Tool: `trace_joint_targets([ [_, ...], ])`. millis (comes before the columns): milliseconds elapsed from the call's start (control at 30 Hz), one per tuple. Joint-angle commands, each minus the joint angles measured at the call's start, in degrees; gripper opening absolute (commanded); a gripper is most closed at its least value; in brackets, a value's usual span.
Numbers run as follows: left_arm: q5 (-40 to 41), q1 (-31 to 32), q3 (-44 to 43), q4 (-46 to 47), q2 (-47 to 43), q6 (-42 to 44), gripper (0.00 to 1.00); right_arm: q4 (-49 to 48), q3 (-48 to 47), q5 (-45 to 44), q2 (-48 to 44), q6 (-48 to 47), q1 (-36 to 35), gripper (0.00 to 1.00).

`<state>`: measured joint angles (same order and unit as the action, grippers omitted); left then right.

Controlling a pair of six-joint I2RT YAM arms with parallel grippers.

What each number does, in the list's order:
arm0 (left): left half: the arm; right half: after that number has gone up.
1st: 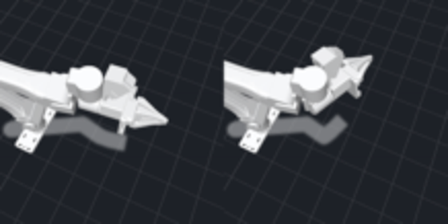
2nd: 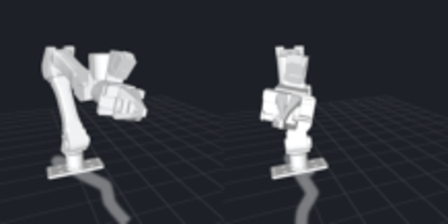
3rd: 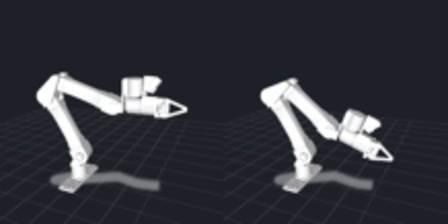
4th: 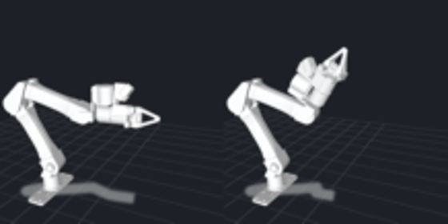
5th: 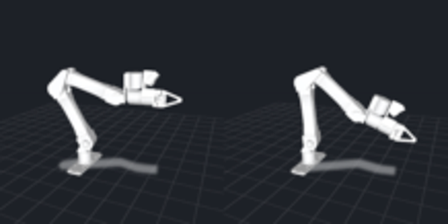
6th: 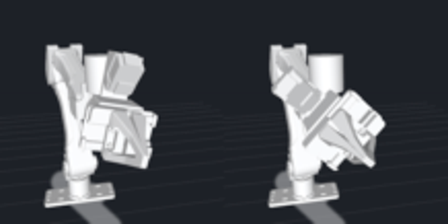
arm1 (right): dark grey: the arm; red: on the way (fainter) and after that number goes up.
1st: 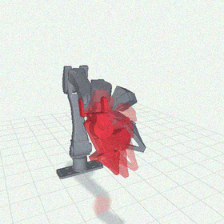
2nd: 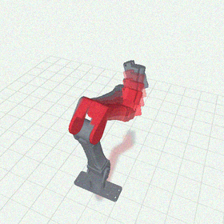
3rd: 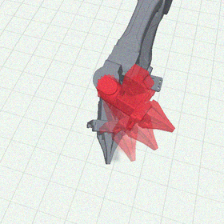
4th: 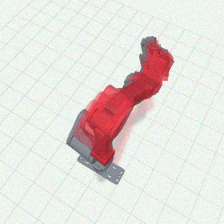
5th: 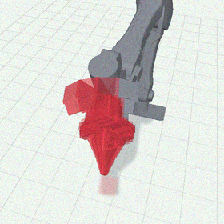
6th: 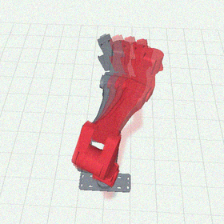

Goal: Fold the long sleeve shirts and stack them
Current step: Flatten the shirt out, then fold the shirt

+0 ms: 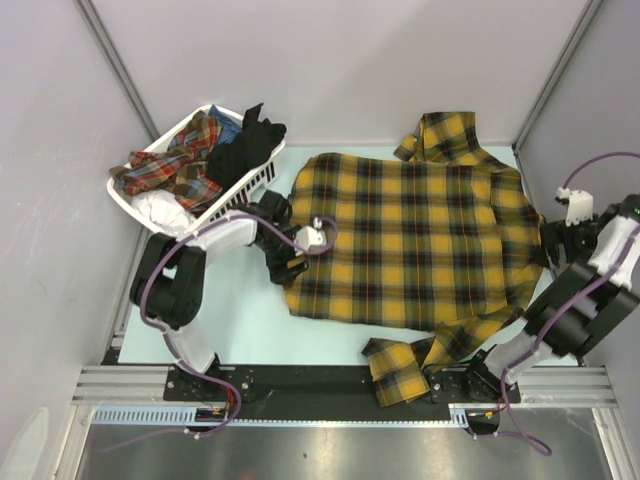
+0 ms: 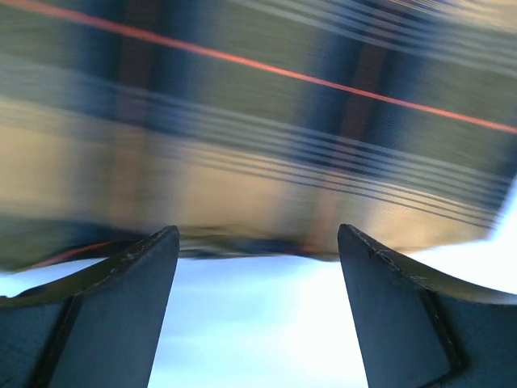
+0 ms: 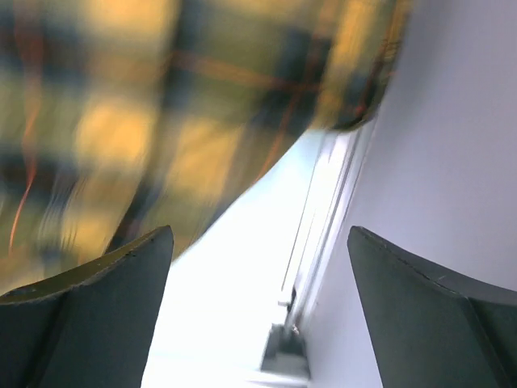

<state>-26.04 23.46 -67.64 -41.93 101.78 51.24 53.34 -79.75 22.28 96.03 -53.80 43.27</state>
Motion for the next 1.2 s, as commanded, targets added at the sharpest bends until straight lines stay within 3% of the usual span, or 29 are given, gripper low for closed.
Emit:
trace_joint_targets([
  [0, -1.4, 2.6, 5.4, -0.2, -6.8, 5.2, 0.84, 17.4, 8.5, 7.7, -10.5, -20.5, -1.1, 0.94],
  [67, -1.4, 3.1, 6.6, 0.3, -7.3, 5.1, 0.82, 16.0, 12.8, 3.3, -12.2, -14.7, -4.0, 0.86],
  [300, 0.8, 4.6, 9.1, 3.5, -8.7, 2.4, 0.81, 5.5, 23.1, 2.8, -13.8, 10.3, -4.4, 0.83],
  [400, 1.3, 5.4, 8.0, 4.4, -7.6, 2.1, 0.80, 3.7, 23.4, 3.6, -15.0, 13.3, -2.1, 0.83],
  [667, 4.2, 8.2, 4.3, 2.2, -2.2, 7.8, 0.78, 7.2, 22.4, 4.8, -16.0, 12.0, 1.3, 0.79],
  [933, 0.5, 13.3, 7.0, -7.2, -13.9, 13.9, 0.78, 11.8, 19.7, 3.5, -15.1, 12.1, 5.9, 0.75],
  [1167, 5.2, 21.0, 12.6, 0.6, -9.8, 10.9, 0.75, 11.5, 20.6, 0.7, -12.9, 12.9, 7.1, 0.78],
])
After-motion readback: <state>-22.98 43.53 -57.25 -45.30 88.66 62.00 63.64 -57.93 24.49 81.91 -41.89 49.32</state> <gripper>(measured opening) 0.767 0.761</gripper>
